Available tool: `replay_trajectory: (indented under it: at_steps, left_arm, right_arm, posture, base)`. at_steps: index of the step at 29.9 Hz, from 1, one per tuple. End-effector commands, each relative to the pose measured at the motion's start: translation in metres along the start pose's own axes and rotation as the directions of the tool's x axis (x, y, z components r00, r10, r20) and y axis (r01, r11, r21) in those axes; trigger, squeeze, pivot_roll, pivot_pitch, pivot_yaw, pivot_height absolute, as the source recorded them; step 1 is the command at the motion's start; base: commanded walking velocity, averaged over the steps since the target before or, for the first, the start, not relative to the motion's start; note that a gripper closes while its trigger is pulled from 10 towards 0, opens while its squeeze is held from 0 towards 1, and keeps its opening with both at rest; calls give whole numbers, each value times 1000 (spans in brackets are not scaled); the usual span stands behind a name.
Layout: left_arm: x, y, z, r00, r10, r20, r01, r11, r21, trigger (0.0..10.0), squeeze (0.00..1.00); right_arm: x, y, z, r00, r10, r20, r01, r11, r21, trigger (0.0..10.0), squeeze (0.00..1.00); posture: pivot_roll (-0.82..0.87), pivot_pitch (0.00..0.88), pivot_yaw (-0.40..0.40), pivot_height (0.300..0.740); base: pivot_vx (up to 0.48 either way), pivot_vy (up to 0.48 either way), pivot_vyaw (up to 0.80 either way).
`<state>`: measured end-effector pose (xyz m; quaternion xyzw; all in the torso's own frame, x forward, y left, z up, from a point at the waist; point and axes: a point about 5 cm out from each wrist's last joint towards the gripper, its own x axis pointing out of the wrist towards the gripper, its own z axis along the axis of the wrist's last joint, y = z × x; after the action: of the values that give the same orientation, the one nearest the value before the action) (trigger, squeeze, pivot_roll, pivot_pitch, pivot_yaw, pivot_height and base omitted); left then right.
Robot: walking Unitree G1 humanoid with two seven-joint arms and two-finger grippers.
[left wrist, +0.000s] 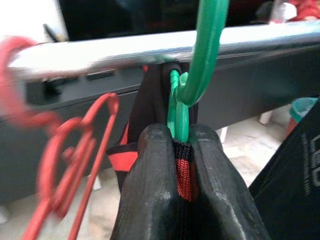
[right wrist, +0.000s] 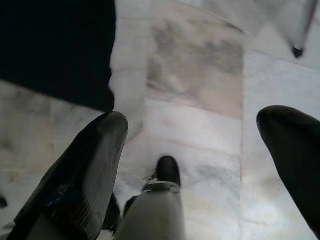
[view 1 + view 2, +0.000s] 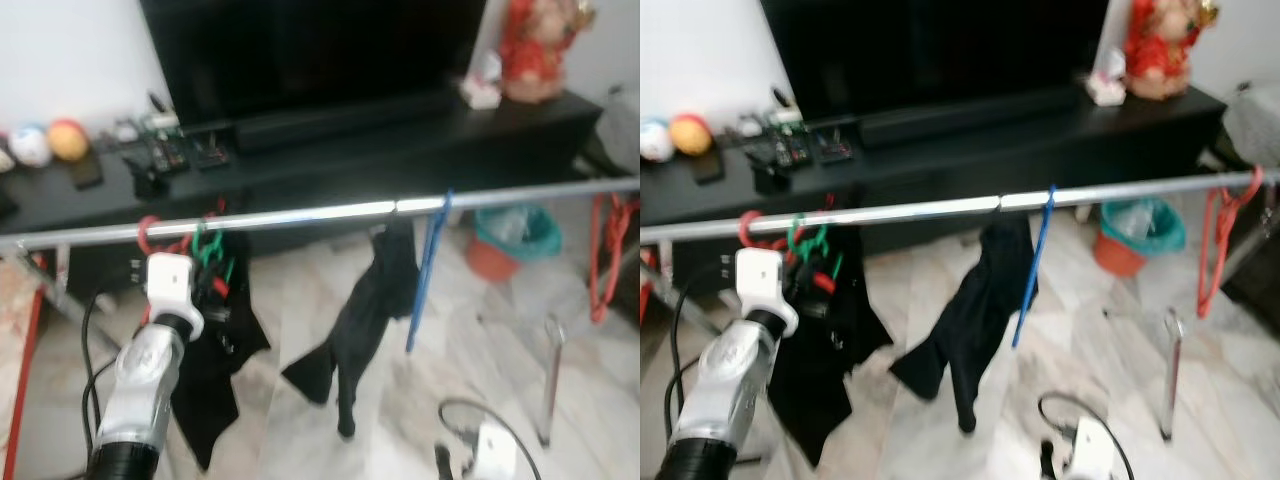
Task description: Hang hanger
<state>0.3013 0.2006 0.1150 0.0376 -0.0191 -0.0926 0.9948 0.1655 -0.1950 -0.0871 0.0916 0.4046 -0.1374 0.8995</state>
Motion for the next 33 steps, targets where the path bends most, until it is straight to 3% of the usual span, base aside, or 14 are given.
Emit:
replay_trajectory:
  at_steps: [1, 4, 11, 21, 27, 33]
  left_arm:
    - [5, -9, 15, 996, -80, 41, 79, 997, 22, 10000, 0]
    - [5, -13, 6, 992, -119, -28, 121, 992, 47, 10000, 0]
    - [14, -24, -3, 988, -138, -72, 141, 989, 35, 10000, 0]
    - [33, -30, 5, 995, -100, -22, 100, 995, -19, 10000, 0]
    - [33, -31, 5, 994, -108, -18, 108, 994, -17, 10000, 0]
    - [32, -27, 3, 995, -98, -18, 98, 995, -15, 10000, 0]
  right_arm:
    - [-1, -4, -3, 1000, -11, -8, 11, 1000, -9, 10000, 0]
    - [-1, -2, -4, 1000, -9, -11, 9, 1000, -7, 10000, 0]
    - [-2, -1, -7, 1000, -12, -24, 12, 1000, 0, 10000, 0]
    - [-3, -2, -10, 999, -21, -30, 22, 1000, 12, 10000, 0]
    - [-3, -3, -12, 999, -21, -42, 22, 1000, 16, 10000, 0]
    - [-3, -4, -11, 999, -21, -36, 21, 1000, 14, 10000, 0]
  posture:
    - [-27, 0, 39, 740]
    - [-24, 0, 44, 740]
    - [-29, 0, 56, 740]
    - [-45, 0, 67, 740]
    - [-42, 0, 66, 740]
    - [-41, 0, 65, 740]
  base:
    - [0, 0, 0]
    - [0, 0, 0]
    - [0, 0, 0]
    - [0, 0, 0]
    - [0, 0, 0]
    - [0, 0, -578]
